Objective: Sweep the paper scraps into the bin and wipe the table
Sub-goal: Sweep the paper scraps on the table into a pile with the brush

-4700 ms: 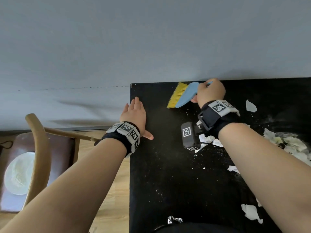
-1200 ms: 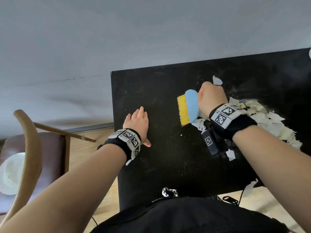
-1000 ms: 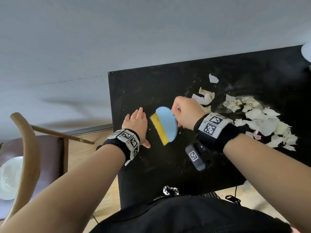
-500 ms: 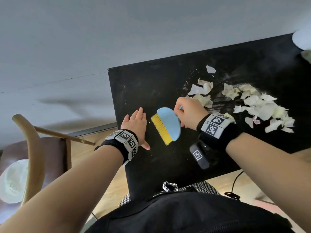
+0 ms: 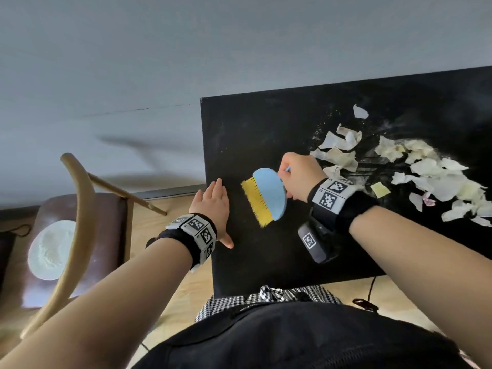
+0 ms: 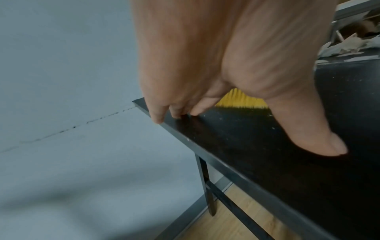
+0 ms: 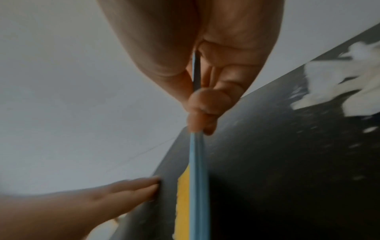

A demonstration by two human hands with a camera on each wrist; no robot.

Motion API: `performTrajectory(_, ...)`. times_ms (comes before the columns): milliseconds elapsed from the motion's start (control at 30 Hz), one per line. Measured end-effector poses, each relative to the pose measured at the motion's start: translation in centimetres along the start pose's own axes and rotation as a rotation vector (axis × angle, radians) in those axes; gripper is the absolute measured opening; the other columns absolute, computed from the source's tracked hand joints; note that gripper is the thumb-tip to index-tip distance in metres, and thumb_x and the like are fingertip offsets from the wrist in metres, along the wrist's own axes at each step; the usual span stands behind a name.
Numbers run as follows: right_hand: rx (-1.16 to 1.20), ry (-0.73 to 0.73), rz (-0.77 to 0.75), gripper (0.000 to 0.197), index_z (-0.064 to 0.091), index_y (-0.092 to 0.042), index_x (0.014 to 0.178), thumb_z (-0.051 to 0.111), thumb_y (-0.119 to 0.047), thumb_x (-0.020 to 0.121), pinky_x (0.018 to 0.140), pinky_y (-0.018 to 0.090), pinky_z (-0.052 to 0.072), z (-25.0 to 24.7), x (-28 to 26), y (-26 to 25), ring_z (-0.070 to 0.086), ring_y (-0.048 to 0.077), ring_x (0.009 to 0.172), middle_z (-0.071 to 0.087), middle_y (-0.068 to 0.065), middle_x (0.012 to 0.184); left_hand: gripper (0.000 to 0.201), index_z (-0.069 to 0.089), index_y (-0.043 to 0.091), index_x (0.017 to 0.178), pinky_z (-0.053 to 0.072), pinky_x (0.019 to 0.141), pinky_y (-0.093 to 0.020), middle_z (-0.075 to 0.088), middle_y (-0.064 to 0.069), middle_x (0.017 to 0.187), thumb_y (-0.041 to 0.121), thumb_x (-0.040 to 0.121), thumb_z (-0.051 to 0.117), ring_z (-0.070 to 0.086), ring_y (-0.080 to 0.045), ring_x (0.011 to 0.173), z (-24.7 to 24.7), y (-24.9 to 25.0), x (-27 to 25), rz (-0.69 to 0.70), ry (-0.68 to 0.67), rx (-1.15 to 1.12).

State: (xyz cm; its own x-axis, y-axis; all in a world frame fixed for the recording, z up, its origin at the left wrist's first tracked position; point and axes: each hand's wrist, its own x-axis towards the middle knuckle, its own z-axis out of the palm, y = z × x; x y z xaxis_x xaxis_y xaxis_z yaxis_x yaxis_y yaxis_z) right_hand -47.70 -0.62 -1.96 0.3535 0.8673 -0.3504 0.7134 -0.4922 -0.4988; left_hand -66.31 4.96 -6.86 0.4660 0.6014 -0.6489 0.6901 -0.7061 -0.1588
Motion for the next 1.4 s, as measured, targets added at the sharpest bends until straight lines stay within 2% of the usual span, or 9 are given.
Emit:
performTrajectory(200, -0.137, 0.259, 0.044, 0.017, 0.055, -0.003, 0.102, 0.044, -0.013, 0.094, 0.075, 0.040, 0.052, -3.6, 0.1, 2.9, 0.062, 0.035, 0.091, 0.063, 0.018, 0.100, 0.137, -0.010, 0.001, 0.149, 0.007, 0.119, -0.041, -0.014, -0.014, 0.157, 0.064, 0.062, 0.076, -0.007, -0.026, 0.146, 1.0, 1.6, -1.2, -0.071, 0.005, -0.048)
performTrajectory(300, 0.003, 0.109, -0.133, 0.014, 0.056, -0.006, 0.094, 0.046, -0.016, 0.095, 0.071, 0.044, 0.057, -1.8, -2.2, 1.0, 0.067, 0.030, 0.080, 0.066, 0.014, 0.089, 0.137, -0.009, 0.001, 0.149, 0.009, 0.119, -0.042, -0.014, -0.014, 0.157, 0.063, 0.061, 0.077, -0.006, -0.026, 0.146, 1.4, 2.3, -2.0, -0.095, -0.003, -0.066)
performTrajectory(433, 0.045, -0.179, -0.154, 0.013, 0.055, -0.009, 0.092, 0.046, -0.017, 0.095, 0.066, 0.039, 0.060, 1.6, -4.6, 0.6, 0.070, 0.024, 0.071, 0.063, 0.008, 0.081, 0.139, -0.009, 0.001, 0.149, 0.008, 0.119, -0.043, -0.014, -0.014, 0.157, 0.062, 0.060, 0.078, -0.007, -0.026, 0.146, 2.1, 3.5, -3.2, -0.127, -0.025, -0.084)
performTrajectory(567, -0.081, 0.076, -0.055, 0.016, 0.055, -0.003, 0.096, 0.043, -0.014, 0.094, 0.075, 0.041, 0.053, -0.3, -3.5, 4.4, 0.064, 0.037, 0.087, 0.064, 0.020, 0.094, 0.137, -0.009, 0.002, 0.149, 0.006, 0.119, -0.042, -0.013, -0.013, 0.158, 0.061, 0.061, 0.078, -0.006, -0.026, 0.146, 2.8, 4.9, -4.1, -0.143, -0.023, -0.114)
performTrajectory(700, -0.145, 0.256, -0.075, 0.020, 0.057, -0.001, 0.101, 0.041, -0.012, 0.095, 0.073, 0.036, 0.046, -3.4, -4.0, 6.2, 0.060, 0.036, 0.094, 0.063, 0.020, 0.098, 0.135, -0.009, 0.002, 0.149, 0.007, 0.119, -0.042, -0.013, -0.013, 0.158, 0.061, 0.063, 0.076, -0.006, -0.026, 0.146, 3.1, 6.4, -4.7, -0.138, -0.009, -0.125)
performTrajectory(933, 0.030, -0.182, -0.178, 0.013, 0.053, -0.012, 0.082, 0.047, -0.013, 0.093, 0.050, 0.028, 0.055, -1.0, -7.7, 6.1, 0.067, 0.023, 0.059, 0.061, 0.006, 0.071, 0.132, -0.006, 0.004, 0.150, 0.010, 0.119, -0.043, -0.011, -0.011, 0.158, 0.060, 0.064, 0.077, -0.004, -0.024, 0.146, 3.3, 8.9, -5.1, -0.115, 0.013, -0.169)
performTrajectory(1067, -0.103, 0.018, -0.036, 0.013, 0.059, -0.006, 0.092, 0.047, -0.012, 0.093, 0.076, 0.048, 0.056, -3.1, -6.3, 10.0, 0.067, 0.036, 0.085, 0.067, 0.018, 0.091, 0.133, -0.007, 0.003, 0.150, 0.011, 0.119, -0.043, -0.012, -0.012, 0.158, 0.062, 0.064, 0.076, -0.005, -0.025, 0.146, 3.3, 10.0, -5.2, -0.118, 0.010, -0.164)
performTrajectory(1200, -0.103, 0.193, -0.069, 0.015, 0.057, -0.001, 0.093, 0.046, -0.012, 0.093, 0.073, 0.047, 0.055, -5.2, -6.5, 11.0, 0.066, 0.037, 0.080, 0.066, 0.022, 0.089, 0.132, -0.007, 0.002, 0.150, 0.011, 0.119, -0.043, -0.012, -0.012, 0.158, 0.062, 0.065, 0.075, -0.006, -0.025, 0.146, 3.1, 11.1, -5.1, -0.102, 0.010, -0.155)
performTrajectory(1400, 0.002, -0.111, -0.194, 0.012, 0.054, -0.013, 0.083, 0.047, -0.013, 0.093, 0.068, 0.040, 0.057, -2.3, -9.4, 8.8, 0.069, 0.027, 0.070, 0.063, 0.006, 0.074, 0.129, -0.005, 0.004, 0.150, 0.010, 0.119, -0.043, -0.010, -0.012, 0.158, 0.061, 0.066, 0.075, -0.004, -0.025, 0.146, 2.1, 12.3, -4.6, -0.071, 0.035, -0.131)
